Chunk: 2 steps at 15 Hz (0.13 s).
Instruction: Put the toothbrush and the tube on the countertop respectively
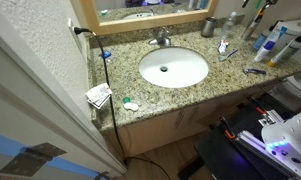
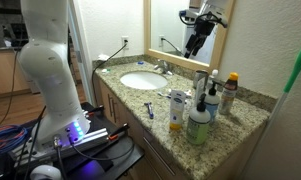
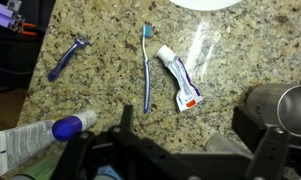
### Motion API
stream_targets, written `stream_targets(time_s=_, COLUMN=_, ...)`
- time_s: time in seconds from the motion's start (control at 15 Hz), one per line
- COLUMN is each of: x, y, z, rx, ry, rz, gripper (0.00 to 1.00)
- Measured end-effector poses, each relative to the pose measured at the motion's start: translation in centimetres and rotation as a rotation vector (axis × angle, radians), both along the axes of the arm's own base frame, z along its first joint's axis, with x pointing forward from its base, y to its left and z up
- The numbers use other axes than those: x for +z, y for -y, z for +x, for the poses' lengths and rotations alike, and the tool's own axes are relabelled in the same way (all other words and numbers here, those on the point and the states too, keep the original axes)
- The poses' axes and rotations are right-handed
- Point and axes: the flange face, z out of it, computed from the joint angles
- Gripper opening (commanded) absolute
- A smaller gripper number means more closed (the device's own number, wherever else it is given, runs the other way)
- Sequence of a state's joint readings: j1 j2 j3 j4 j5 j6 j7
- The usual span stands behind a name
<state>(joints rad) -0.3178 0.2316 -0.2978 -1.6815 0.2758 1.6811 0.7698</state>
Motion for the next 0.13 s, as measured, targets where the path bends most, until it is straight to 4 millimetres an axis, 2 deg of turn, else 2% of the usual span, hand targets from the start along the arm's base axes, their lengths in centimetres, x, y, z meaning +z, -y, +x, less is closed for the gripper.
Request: stream_targets(time_s=0.13, x=1.59, y=-0.28, z=-0.85, rx=0.016, ry=0.019, rz=-0.002, gripper=1.00)
